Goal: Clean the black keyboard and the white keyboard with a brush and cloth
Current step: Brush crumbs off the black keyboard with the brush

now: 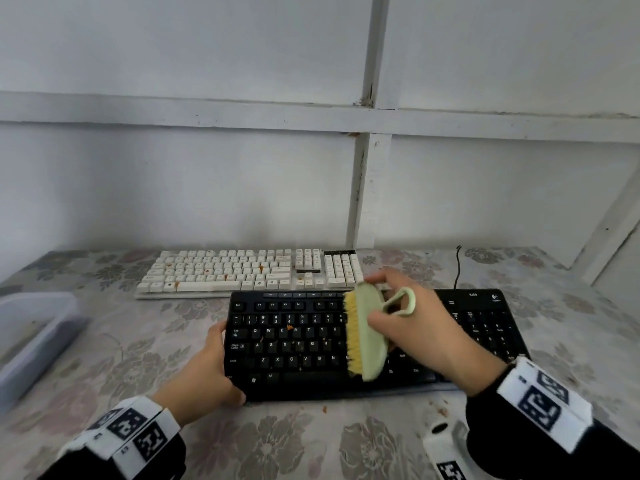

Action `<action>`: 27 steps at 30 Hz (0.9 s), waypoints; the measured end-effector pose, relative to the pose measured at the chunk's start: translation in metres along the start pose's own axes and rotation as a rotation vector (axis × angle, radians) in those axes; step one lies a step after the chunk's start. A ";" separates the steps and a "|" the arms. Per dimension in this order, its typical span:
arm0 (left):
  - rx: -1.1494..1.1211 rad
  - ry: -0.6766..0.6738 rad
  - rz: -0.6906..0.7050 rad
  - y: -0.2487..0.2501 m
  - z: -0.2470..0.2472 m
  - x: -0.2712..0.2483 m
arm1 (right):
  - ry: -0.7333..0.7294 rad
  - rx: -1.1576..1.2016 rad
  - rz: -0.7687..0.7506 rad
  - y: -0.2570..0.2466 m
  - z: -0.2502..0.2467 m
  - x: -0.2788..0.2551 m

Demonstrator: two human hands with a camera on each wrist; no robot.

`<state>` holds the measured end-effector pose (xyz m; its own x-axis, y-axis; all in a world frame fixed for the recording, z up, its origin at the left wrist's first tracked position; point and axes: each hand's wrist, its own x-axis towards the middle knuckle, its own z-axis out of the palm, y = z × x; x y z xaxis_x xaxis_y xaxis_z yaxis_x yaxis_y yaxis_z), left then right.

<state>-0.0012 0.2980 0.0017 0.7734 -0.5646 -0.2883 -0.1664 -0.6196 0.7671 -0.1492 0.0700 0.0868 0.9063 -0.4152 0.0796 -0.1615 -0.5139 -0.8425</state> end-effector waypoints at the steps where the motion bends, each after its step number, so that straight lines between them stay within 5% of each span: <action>1: -0.001 -0.002 -0.002 -0.001 0.000 0.001 | -0.035 -0.016 0.010 0.004 0.005 -0.006; 7: 0.001 -0.001 -0.004 -0.002 0.000 0.003 | -0.188 0.007 0.070 0.008 0.005 -0.028; 15: -0.014 -0.009 -0.006 -0.002 0.001 0.001 | 0.084 0.024 -0.057 -0.010 0.005 0.011; 27: -0.006 -0.010 0.006 -0.002 -0.001 0.001 | -0.254 -0.005 0.057 0.000 0.019 -0.028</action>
<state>0.0002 0.2992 0.0001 0.7661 -0.5740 -0.2891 -0.1674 -0.6125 0.7725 -0.1675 0.0958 0.0744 0.9647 -0.2415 -0.1047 -0.2160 -0.4989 -0.8393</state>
